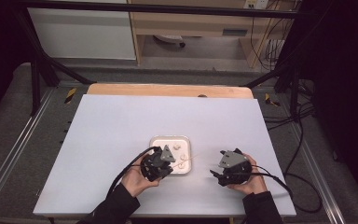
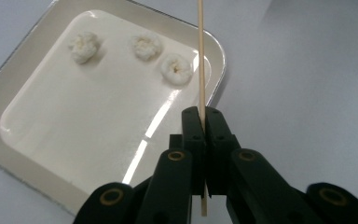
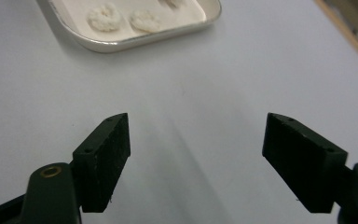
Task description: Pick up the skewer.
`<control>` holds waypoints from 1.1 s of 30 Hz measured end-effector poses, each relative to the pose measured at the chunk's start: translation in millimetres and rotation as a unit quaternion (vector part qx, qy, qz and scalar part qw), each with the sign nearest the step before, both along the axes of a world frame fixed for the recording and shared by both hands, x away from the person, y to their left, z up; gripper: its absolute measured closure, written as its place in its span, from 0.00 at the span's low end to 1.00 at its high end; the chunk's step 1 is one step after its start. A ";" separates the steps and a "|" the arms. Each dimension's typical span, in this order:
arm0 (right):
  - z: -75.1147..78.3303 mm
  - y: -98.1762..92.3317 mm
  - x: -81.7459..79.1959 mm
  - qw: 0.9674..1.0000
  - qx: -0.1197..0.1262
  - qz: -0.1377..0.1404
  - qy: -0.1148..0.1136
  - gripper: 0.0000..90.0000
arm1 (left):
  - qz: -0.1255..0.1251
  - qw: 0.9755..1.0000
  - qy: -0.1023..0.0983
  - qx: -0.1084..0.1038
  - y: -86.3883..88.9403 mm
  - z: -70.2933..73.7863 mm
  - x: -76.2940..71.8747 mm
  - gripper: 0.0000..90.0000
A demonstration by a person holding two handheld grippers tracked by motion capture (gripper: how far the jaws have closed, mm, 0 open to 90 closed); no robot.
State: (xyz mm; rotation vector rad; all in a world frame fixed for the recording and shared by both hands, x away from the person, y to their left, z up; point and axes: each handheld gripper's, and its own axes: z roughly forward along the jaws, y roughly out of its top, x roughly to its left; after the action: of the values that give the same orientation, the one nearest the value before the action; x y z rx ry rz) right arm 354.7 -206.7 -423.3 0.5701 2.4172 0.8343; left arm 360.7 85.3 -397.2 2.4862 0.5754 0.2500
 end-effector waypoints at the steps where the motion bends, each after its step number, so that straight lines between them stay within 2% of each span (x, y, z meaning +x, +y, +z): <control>1: -1.1 -0.9 0.7 1.000 0.005 -0.011 0.010 0.23 | 0.004 1.000 -0.004 -0.005 4.1 0.4 -0.7 0.98; 3: -4.1 -3.2 0.6 0.999 0.019 -0.024 0.023 0.22 | 0.012 1.000 -0.007 -0.016 12.5 0.7 -2.3 0.98; 6: -4.9 -4.4 -0.1 0.998 0.032 -0.032 0.031 0.20 | 0.029 0.999 -0.013 -0.034 25.8 -0.1 -4.4 0.98; 9: -5.5 -6.1 0.4 0.997 0.049 -0.047 0.042 0.17 | 0.052 0.997 -0.018 -0.052 39.6 -2.2 -5.5 0.98; 13: -4.7 -6.1 1.2 0.995 0.064 -0.061 0.055 0.14 | 0.073 0.995 -0.025 -0.066 54.0 -3.8 -7.6 0.98; 15: -4.2 -5.2 1.0 0.993 0.074 -0.067 0.061 0.13 | 0.083 0.993 -0.027 -0.075 60.8 -4.7 -9.8 0.98; 16: -3.3 -4.2 1.7 0.991 0.088 -0.073 0.072 0.11 | 0.087 0.993 -0.029 -0.077 63.8 -5.4 -11.0 0.98; 17: -3.3 -4.2 1.7 0.991 0.088 -0.073 0.072 0.11 | 0.090 0.992 -0.029 -0.080 66.4 -6.4 -12.2 0.98; 21: -0.8 -0.6 3.7 0.987 0.107 -0.083 0.085 0.07 | 0.103 0.990 -0.034 -0.089 76.4 -11.4 -17.0 0.98; 24: 1.1 4.8 5.0 0.987 0.112 -0.080 0.088 0.05 | 0.115 0.988 -0.039 -0.094 83.7 -16.4 -18.7 0.98; 27: 3.4 11.8 7.4 0.985 0.123 -0.080 0.095 0.04 | 0.123 0.986 -0.040 -0.103 89.2 -18.7 -19.1 0.98; 31: 6.5 22.0 11.7 0.984 0.127 -0.080 0.096 0.03 | 0.130 0.984 -0.046 -0.115 95.9 -20.1 -21.3 0.98; 33: 8.2 27.7 14.9 0.983 0.136 -0.081 0.097 0.03 | 0.133 0.983 -0.049 -0.120 98.5 -20.4 -22.3 0.98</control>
State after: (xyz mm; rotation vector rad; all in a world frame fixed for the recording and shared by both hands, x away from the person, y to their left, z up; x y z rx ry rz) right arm 369.6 -179.0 -415.1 0.9800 2.4011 1.0887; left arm 338.3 183.8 -417.6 2.1515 0.8435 0.3800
